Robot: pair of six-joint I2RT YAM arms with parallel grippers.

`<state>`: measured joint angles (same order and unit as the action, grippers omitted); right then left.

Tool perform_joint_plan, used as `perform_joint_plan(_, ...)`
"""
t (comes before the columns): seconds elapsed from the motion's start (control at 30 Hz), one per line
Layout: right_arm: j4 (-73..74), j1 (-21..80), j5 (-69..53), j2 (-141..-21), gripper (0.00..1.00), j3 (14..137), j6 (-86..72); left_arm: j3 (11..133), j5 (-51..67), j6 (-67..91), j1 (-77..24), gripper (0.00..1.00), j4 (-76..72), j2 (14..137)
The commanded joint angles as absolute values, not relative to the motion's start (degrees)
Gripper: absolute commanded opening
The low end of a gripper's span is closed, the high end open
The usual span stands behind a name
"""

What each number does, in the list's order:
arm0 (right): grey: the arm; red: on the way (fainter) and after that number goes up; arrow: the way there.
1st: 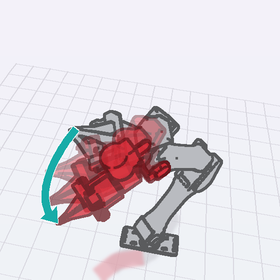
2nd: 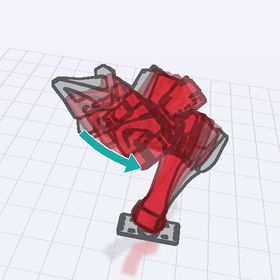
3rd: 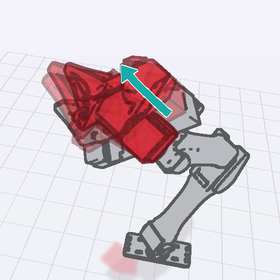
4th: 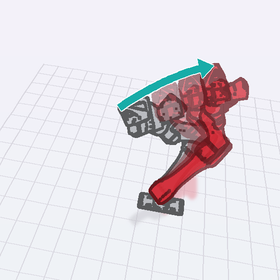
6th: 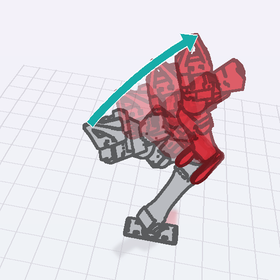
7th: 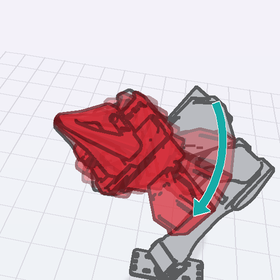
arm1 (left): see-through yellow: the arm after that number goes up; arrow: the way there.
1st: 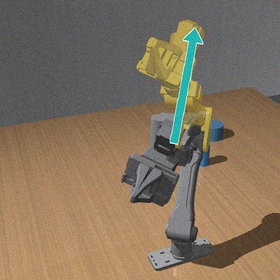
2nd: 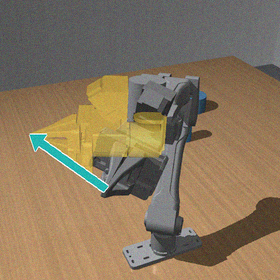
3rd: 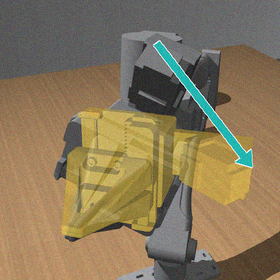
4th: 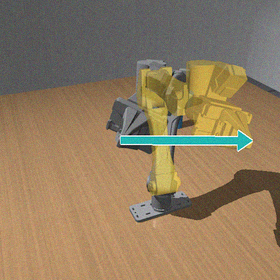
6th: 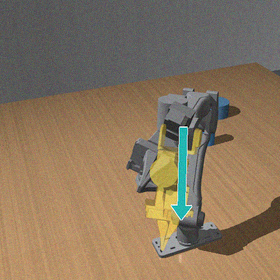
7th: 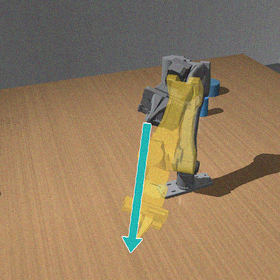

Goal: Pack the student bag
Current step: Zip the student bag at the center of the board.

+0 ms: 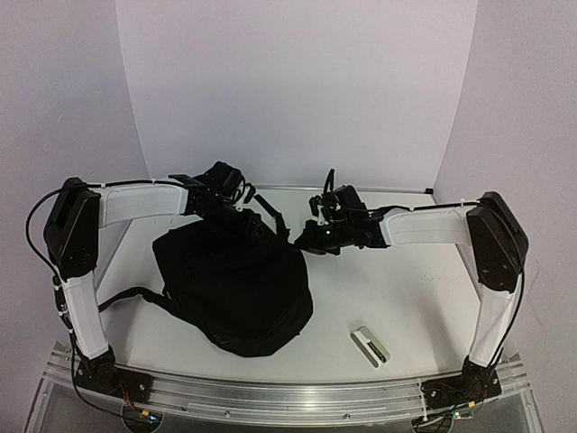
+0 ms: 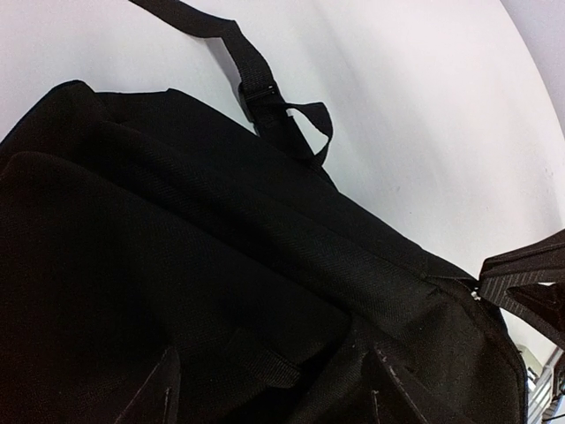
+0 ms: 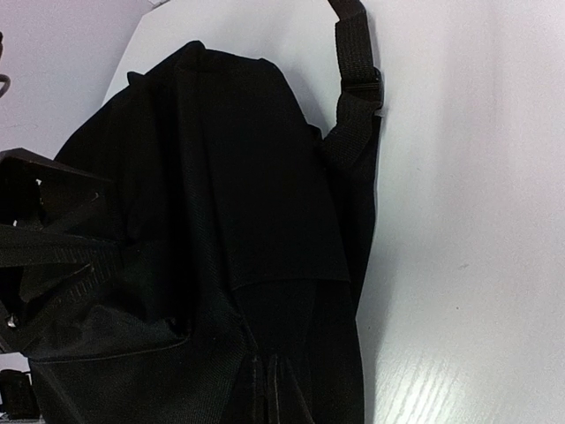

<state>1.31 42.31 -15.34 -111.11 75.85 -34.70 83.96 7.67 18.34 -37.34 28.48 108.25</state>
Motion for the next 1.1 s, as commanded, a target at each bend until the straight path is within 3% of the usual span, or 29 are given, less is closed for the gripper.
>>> perform_joint_plan(0.0,1.9,42.9,-12.7,-106.8,0.00,74.8,-34.8,83.9,4.0,20.1,-37.1,0.70,29.5,109.2)
perform_joint_plan(0.37,2.4,46.0,-7.2,-97.0,0.00,66.4,-38.9,82.0,2.2,22.0,-36.7,0.70,29.5,110.2)
perform_joint_plan(1.07,4.8,57.1,-9.7,-85.5,0.00,54.3,-50.1,78.9,0.6,23.5,-36.0,0.69,26.0,114.1)
